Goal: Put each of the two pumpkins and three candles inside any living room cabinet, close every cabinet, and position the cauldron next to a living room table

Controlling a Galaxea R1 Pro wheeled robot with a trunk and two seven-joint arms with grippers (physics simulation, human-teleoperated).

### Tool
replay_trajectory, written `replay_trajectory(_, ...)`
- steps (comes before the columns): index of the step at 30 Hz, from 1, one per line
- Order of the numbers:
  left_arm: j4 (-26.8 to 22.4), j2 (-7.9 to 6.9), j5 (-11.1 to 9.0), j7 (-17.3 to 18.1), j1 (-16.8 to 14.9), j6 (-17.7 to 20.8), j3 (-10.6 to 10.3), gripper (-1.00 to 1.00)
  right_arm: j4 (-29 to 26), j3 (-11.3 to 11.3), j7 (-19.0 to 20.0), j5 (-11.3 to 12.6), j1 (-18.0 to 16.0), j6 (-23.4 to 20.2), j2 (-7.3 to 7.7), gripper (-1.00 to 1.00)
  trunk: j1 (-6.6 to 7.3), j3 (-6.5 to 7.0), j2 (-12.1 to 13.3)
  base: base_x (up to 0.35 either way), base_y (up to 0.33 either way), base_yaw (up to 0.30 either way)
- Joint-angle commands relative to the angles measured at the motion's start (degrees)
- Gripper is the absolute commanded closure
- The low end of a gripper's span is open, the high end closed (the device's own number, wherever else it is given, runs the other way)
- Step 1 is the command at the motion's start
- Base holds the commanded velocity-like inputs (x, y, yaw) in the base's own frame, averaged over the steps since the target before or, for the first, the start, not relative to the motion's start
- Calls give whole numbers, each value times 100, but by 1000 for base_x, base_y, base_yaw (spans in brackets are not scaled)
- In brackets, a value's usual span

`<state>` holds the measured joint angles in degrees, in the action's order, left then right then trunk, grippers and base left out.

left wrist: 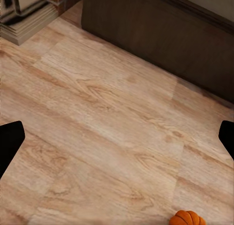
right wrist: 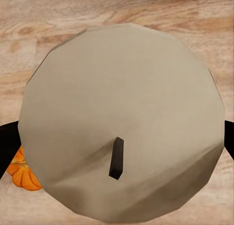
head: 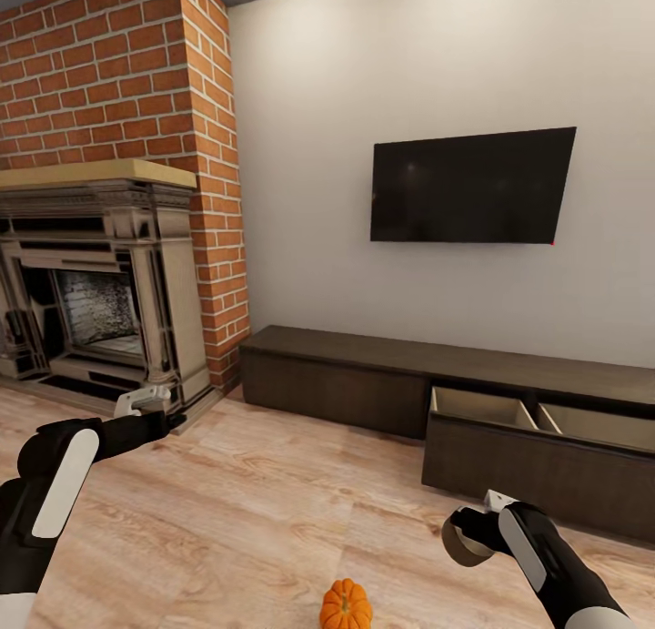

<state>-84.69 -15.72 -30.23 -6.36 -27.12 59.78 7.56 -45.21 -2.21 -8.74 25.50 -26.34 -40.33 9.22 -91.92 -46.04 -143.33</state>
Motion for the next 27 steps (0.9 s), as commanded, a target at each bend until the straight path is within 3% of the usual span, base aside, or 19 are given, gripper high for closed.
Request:
replay_trajectory(1,-4,-1,-60,-58,-4,22,0,-100,-10,1,-53,69,-3,-19,-1,100,1,-7,-3,0,98,0)
replay_trajectory(27,-4,-1,-51,-50,-4,22,0,-100,-9,19,-58,15,-3,-10,-25,100,1,-7,-3,14,173,0)
